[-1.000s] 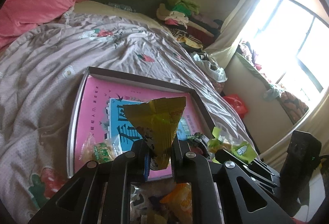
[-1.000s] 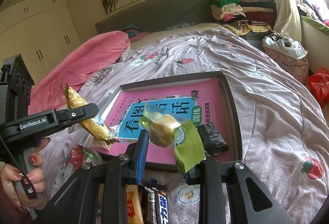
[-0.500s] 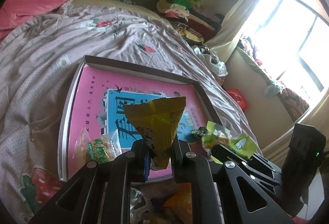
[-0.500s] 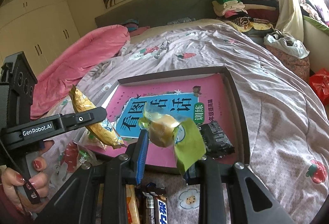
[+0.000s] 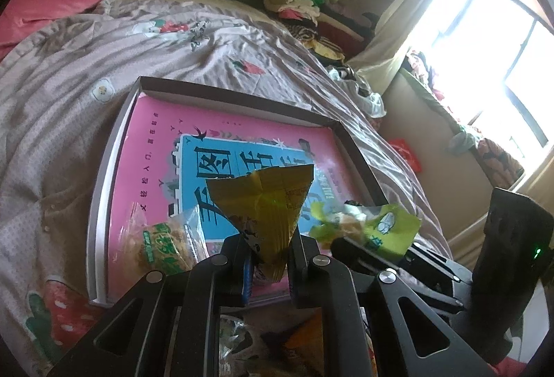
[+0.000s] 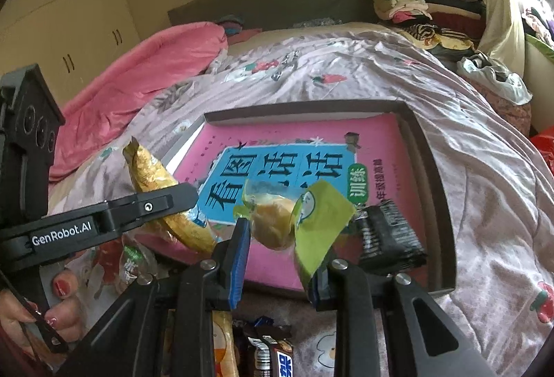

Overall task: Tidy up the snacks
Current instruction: 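Lift yellow bag with left gripper and green-wrapped bun with right gripper over tray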

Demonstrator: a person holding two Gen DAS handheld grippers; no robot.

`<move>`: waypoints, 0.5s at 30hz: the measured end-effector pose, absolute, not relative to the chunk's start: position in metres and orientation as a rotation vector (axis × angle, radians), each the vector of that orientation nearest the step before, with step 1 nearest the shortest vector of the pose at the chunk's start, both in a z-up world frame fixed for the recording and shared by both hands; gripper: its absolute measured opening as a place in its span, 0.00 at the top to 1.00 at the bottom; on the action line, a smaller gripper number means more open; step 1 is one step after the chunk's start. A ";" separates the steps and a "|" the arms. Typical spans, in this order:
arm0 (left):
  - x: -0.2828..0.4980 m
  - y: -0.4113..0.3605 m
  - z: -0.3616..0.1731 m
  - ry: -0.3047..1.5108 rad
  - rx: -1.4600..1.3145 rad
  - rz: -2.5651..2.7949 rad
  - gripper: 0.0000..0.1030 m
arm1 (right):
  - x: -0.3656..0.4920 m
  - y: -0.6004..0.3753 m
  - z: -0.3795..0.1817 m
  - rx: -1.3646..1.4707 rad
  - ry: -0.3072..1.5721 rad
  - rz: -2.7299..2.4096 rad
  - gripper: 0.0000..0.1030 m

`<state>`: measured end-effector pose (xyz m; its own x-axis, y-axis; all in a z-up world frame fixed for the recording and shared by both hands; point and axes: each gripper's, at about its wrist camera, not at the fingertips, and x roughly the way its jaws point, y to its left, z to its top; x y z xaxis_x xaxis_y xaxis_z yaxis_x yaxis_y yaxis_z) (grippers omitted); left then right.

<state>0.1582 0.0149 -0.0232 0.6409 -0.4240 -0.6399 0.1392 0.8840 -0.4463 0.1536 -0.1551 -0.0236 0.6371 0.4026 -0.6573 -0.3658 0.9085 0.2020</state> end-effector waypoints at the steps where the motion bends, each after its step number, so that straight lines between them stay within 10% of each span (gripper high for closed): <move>1: 0.158 0.015 -0.024 0.817 -0.377 -0.332 0.85 | 0.154 -0.154 -0.024 0.049 0.763 0.438 0.72; 15: 0.158 0.008 -0.025 0.836 -0.359 -0.361 0.85 | 0.156 -0.164 -0.029 0.079 0.790 0.418 0.71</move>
<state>0.1581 0.0079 -0.0252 0.6173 -0.4450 -0.6488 0.1678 0.8802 -0.4440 0.1563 -0.1641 -0.0289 0.6270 0.3932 -0.6725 -0.3347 0.9155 0.2232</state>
